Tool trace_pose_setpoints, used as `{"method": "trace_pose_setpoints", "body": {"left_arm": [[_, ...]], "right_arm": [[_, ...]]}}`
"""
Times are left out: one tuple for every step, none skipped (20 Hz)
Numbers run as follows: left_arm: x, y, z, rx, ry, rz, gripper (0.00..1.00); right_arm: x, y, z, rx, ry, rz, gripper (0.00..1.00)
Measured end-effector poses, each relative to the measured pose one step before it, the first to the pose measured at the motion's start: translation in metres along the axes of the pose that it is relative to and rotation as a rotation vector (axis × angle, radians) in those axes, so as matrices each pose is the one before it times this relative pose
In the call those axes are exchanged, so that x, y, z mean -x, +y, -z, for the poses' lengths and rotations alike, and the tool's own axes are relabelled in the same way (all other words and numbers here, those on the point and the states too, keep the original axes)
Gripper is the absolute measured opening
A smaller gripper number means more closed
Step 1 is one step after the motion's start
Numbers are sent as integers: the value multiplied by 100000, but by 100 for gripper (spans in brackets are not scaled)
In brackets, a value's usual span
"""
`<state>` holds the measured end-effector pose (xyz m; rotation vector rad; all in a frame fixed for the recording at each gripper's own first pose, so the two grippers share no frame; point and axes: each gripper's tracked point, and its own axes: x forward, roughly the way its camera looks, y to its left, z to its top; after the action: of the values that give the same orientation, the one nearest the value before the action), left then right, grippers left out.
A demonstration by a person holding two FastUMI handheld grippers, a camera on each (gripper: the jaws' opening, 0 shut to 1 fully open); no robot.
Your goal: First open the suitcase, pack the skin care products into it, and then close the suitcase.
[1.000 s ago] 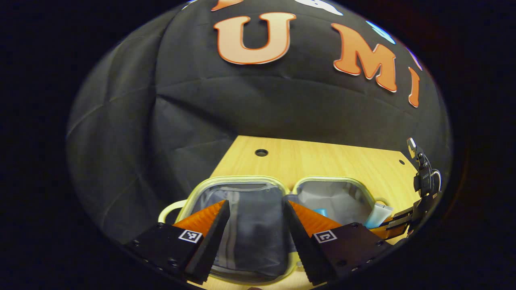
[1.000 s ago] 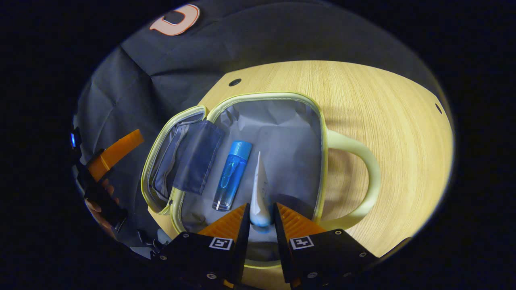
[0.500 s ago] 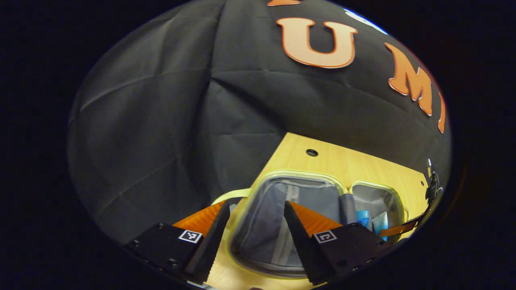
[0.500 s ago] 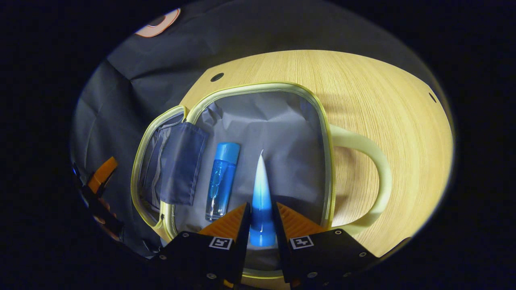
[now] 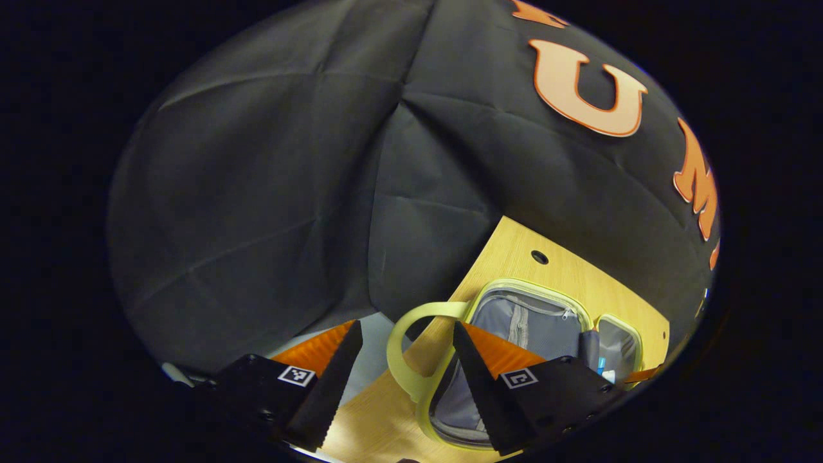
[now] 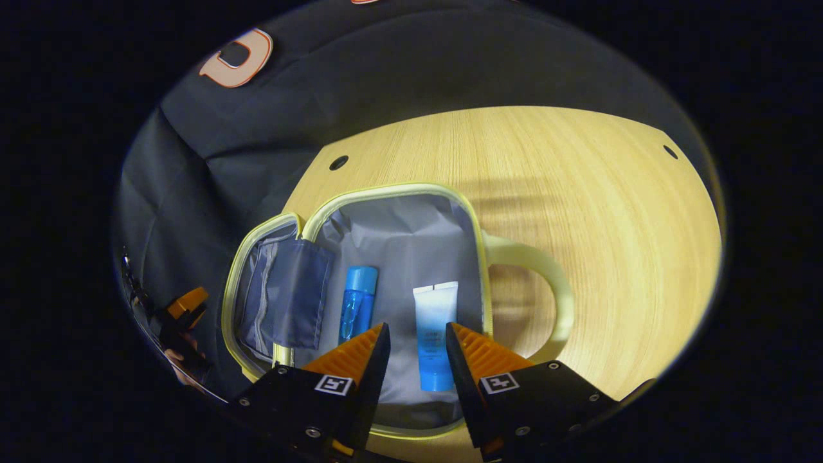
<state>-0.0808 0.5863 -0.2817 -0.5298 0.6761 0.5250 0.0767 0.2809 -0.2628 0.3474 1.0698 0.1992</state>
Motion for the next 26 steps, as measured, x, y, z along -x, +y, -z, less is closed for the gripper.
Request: {"method": "trace_pose_setpoints", "body": {"left_arm": [[-272, 434, 212, 3829, 2150, 712, 89], [-293, 608, 442, 3412, 1691, 711, 89], [-592, 430, 212, 2863, 1377, 285, 89], [-754, 191, 495, 2961, 2062, 1209, 89], [-321, 143, 266, 1968, 2472, 1165, 89], [-530, 359, 379, 809, 2097, 747, 89], [-534, 68, 192, 1287, 1381, 664, 89], [-543, -64, 224, 2414, 1843, 797, 89], [-550, -20, 340, 2726, 2094, 946, 89], [-625, 9, 616, 2991, 1938, 1110, 89], [-402, -115, 293, 2550, 1482, 935, 89], [-384, 225, -24, 2019, 548, 234, 89], [-575, -199, 140, 1701, 548, 842, 89], [-254, -113, -19, 2214, 819, 1369, 89], [-349, -219, 24, 2186, 366, 1841, 89], [-551, -121, 245, 1217, 708, 213, 79], [-22, 164, 17, 74, 666, -437, 69], [467, 157, -182, 1161, -941, -400, 52], [270, -365, -507, 999, -1182, 1123, 36], [156, -167, -189, 138, -622, 1599, 19], [140, -363, -60, -134, -935, 1790, 26], [94, 252, -167, -1275, -1141, -956, 26], [2786, -212, -775, -1419, 448, -1724, 25], [1302, -169, -217, -3847, 751, -1105, 12], [-960, -98, -8, -2475, -818, 973, 12], [120, -398, -468, -2081, -2327, -4, 12]], "right_arm": [[489, -83, -383, 479, -2572, 123, 60], [589, -149, -525, 351, -2352, -3, 65], [824, -96, -441, 107, -2275, -31, 68], [735, -160, -523, -209, -2057, -57, 72], [641, 42, -334, -347, -2006, -279, 75], [531, -187, -373, -80, -1926, 337, 80], [475, -188, -378, 132, -2324, 301, 82], [509, -184, -413, 118, -1863, 604, 87], [640, -151, -304, -17, -1886, 166, 89], [514, -158, -476, -29, -1877, 391, 92], [484, -358, -282, -86, -1783, 578, 93], [444, -227, -425, -182, -1593, 359, 94], [415, -320, -185, -312, -1088, 820, 94], [357, -216, -263, -525, -919, 212, 94], [290, -362, -221, -433, -861, 680, 94], [272, -347, -263, -400, -815, 332, 94], [334, -355, -109, -234, -763, 663, 94], [184, -366, -169, -326, -1024, 521, 94], [386, -240, -170, -283, -772, 205, 94], [237, -362, -49, -113, -631, 652, 94], [99, -237, -45, 293, -610, 118, 94], [57, -367, 103, 1299, -200, 731, 94], [318, -475, 37, 1535, -244, 587, 94], [36, -256, -63, 960, -334, 297, 94], [92, 62, -58, 760, -566, -665, 94], [86, 198, -82, 641, -852, -1014, 94]]}}
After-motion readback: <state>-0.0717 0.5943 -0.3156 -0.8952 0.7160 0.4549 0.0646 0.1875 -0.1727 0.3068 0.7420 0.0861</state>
